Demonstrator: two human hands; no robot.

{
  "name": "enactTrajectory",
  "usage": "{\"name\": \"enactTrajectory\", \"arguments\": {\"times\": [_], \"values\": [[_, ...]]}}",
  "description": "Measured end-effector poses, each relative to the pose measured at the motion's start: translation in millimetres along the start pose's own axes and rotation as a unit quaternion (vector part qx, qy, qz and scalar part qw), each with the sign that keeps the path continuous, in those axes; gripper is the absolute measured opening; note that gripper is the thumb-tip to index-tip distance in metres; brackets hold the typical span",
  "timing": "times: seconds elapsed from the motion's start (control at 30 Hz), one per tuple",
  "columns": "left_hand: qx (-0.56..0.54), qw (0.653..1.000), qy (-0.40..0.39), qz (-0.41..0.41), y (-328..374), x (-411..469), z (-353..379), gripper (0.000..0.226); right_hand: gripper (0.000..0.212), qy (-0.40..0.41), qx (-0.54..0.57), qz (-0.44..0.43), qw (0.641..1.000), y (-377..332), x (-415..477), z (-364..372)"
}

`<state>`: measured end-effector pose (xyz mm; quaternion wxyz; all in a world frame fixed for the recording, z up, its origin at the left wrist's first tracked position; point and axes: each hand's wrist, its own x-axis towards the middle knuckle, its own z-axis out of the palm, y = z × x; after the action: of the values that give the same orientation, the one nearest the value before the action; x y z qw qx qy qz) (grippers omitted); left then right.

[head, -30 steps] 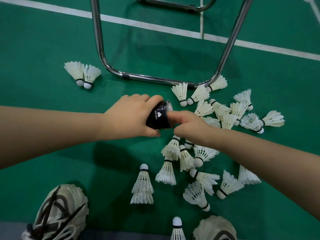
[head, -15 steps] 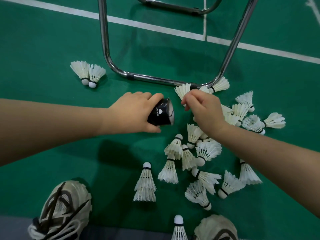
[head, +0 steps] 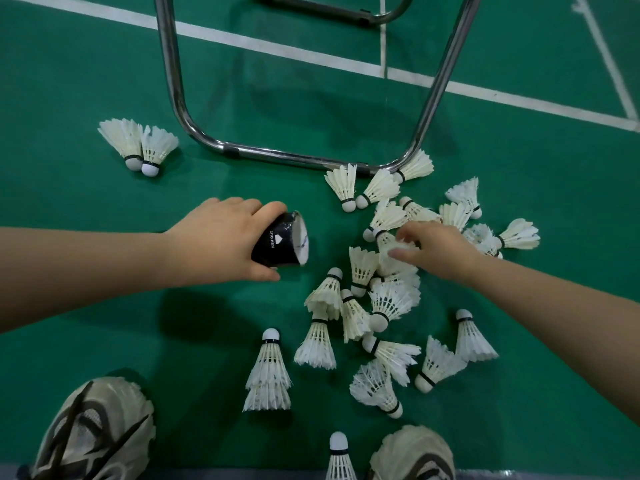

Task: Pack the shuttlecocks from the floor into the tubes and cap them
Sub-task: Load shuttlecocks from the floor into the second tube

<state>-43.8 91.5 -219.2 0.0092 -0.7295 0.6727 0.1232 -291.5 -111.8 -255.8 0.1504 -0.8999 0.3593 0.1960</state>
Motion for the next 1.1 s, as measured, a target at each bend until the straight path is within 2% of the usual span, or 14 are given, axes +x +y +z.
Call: {"name": "enactTrajectory", "arguments": {"times": [0.1,0.23,0.33,0.37,0.43,0.5,0.6,0.7,0.77,0.87,0.93,1.0,1.1], "values": [[-0.005,1.0,-0.003,0.001,3,7,1,0.084,0.045,0.011,-0.007,0.005,1.0,-1,0,12],[-0.001,1.0,-0.006,0.007,12,19,2,0.085,0.047,0.057,0.085,-0.011,0.995,4,3,12],[-0.001,1.0,-0.005,0.012,21,29,1,0.085,0.064,0.036,0.045,-0.042,0.997,10,0,12],[-0.001,1.0,-0.004,0.014,23,32,1,0.086,0.063,0.033,0.023,-0.04,0.998,13,0,13],[0.0,1.0,0.0,0.016,28,36,1,0.086,0.046,0.06,0.01,-0.021,0.998,18,0,17],[-0.001,1.0,0.003,0.024,32,40,4,0.085,0.027,0.121,0.05,0.012,0.991,23,1,18],[-0.004,0.999,0.002,0.033,37,44,6,0.085,0.021,0.199,0.149,0.051,0.967,26,2,10],[-0.007,0.999,-0.001,0.031,43,47,5,0.085,0.018,0.218,0.242,0.087,0.941,19,0,-10],[-0.012,1.0,-0.003,0.027,46,49,3,0.085,0.014,0.194,0.331,0.097,0.918,10,-6,-25],[-0.021,1.0,-0.002,0.023,49,48,-1,0.084,0.016,0.112,0.516,0.081,0.846,-12,-26,-43],[-0.027,0.999,-0.001,0.026,53,45,-4,0.083,0.016,0.066,0.577,0.073,0.811,-25,-42,-49],[-0.039,0.999,0.004,0.029,58,43,-12,0.085,0.013,0.029,0.596,0.07,0.799,-37,-55,-51],[-0.059,0.997,0.016,0.045,69,38,-31,0.092,0.006,0.004,0.59,0.062,0.805,-50,-70,-48]]}}
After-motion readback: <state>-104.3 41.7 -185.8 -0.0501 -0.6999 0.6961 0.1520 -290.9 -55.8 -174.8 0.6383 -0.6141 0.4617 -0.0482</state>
